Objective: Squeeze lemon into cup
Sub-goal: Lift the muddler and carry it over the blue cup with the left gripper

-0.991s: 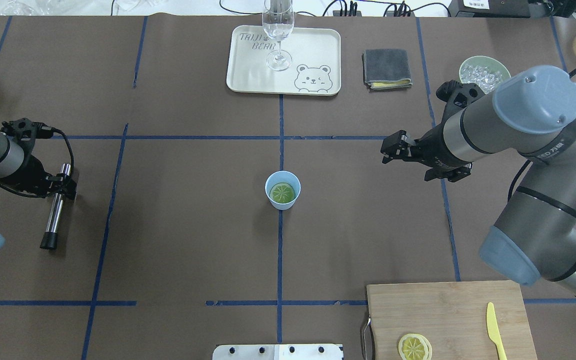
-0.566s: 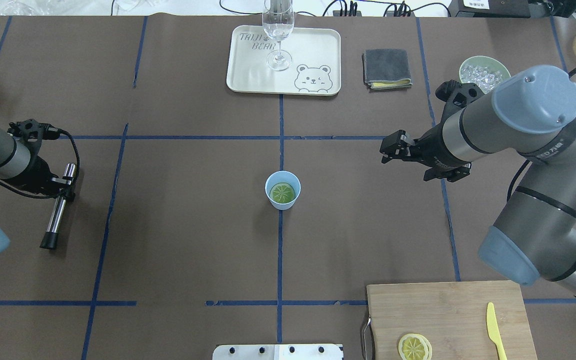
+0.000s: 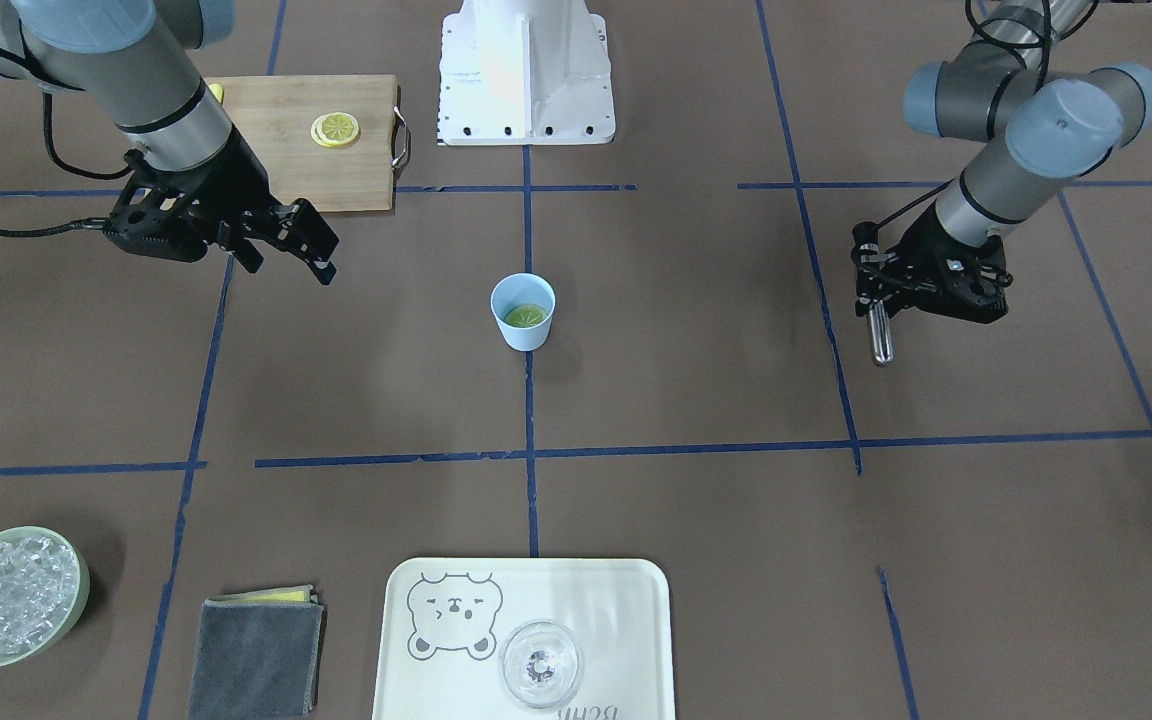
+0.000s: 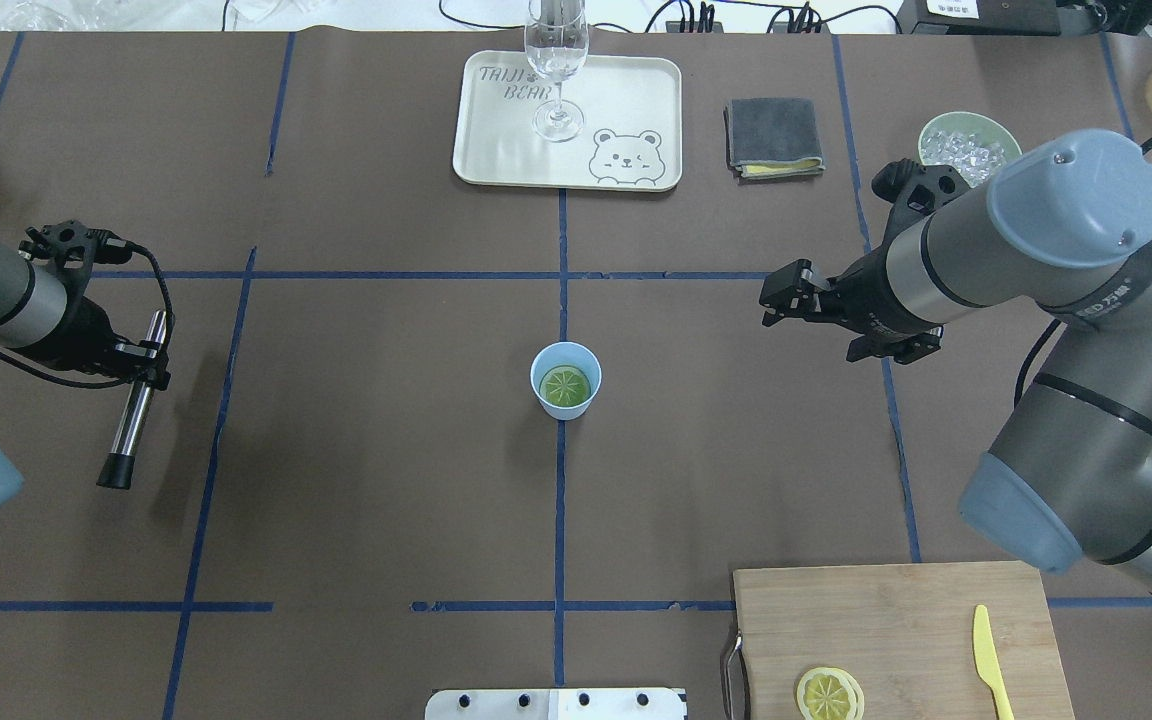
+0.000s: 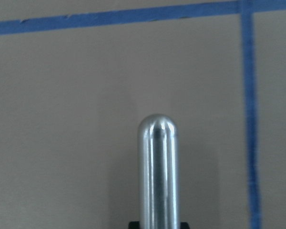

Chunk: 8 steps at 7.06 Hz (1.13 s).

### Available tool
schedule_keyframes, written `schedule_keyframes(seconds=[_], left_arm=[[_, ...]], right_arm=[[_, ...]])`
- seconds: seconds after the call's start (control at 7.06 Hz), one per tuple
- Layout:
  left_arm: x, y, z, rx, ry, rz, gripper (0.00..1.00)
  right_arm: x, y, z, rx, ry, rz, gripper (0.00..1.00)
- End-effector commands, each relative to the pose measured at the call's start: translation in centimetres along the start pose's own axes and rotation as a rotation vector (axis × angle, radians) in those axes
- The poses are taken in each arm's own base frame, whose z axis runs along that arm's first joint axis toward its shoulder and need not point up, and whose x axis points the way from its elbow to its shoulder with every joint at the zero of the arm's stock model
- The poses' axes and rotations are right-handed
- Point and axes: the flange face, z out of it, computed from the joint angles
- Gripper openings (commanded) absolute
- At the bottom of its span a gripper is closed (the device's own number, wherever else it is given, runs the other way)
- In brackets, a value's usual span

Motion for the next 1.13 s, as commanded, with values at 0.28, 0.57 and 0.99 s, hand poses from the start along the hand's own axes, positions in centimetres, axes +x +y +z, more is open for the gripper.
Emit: schedule_keyframes(seconds=[0.28,0.57,0.99], left_arm=[[15.2,-5.5,-9.6,0.318,0.119,0.170,0.00],[20.7,-3.2,-11.0,0.510,0.091,0.204,0.00],[27.9,-2.1,-10.4,0.619,0.126,0.184,0.00]], right_arm=[[1.0,-0.1,-0.1,0.002,0.008,0.003,1.00],[1.4,-0.4,-0.1,0.013,0.016,0.010,1.00],[2.1,-0.9,-0.2,0.015,0.023,0.027,0.99]])
